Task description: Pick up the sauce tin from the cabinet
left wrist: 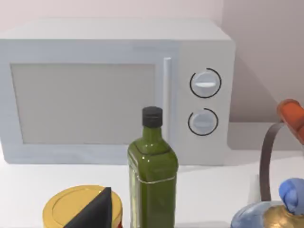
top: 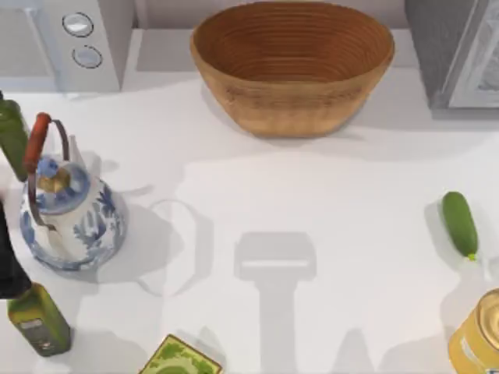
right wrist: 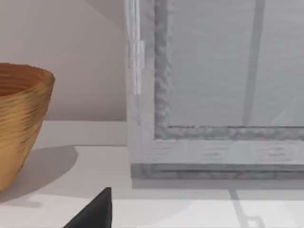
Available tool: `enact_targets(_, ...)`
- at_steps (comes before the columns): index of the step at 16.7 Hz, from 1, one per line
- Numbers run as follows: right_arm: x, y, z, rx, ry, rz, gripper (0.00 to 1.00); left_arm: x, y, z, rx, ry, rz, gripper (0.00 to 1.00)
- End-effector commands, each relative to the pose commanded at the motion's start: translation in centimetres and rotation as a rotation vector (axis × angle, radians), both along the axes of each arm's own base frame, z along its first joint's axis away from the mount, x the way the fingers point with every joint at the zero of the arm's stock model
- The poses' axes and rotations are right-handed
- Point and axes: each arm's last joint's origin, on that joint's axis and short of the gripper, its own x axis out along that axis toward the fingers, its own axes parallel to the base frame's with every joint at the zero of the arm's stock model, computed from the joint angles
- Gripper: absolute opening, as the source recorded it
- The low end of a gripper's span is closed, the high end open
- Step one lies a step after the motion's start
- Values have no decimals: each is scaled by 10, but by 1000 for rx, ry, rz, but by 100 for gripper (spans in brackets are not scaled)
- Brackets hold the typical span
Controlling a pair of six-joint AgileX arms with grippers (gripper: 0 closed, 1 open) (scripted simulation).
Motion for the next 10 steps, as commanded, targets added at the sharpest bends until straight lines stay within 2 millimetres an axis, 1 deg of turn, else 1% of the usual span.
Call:
enact_targets(3, 0, 0, 3, 0, 4, -1, 100, 0, 0, 0, 0, 0, 0, 100)
enact_targets(5, 0, 0, 15, 0, 22, -5, 100, 0, 0, 0, 0, 0, 0, 100)
enact_targets(7, 2, 1, 38, -1, 43, -9, 100, 0, 0, 0, 0, 0, 0, 100)
enact_targets(8, 4, 2, 54, -2, 50, -9, 100, 0, 0, 0, 0, 0, 0, 100)
enact_targets(10, 10, 4, 93, -3, 54, -9, 100, 0, 0, 0, 0, 0, 0, 100)
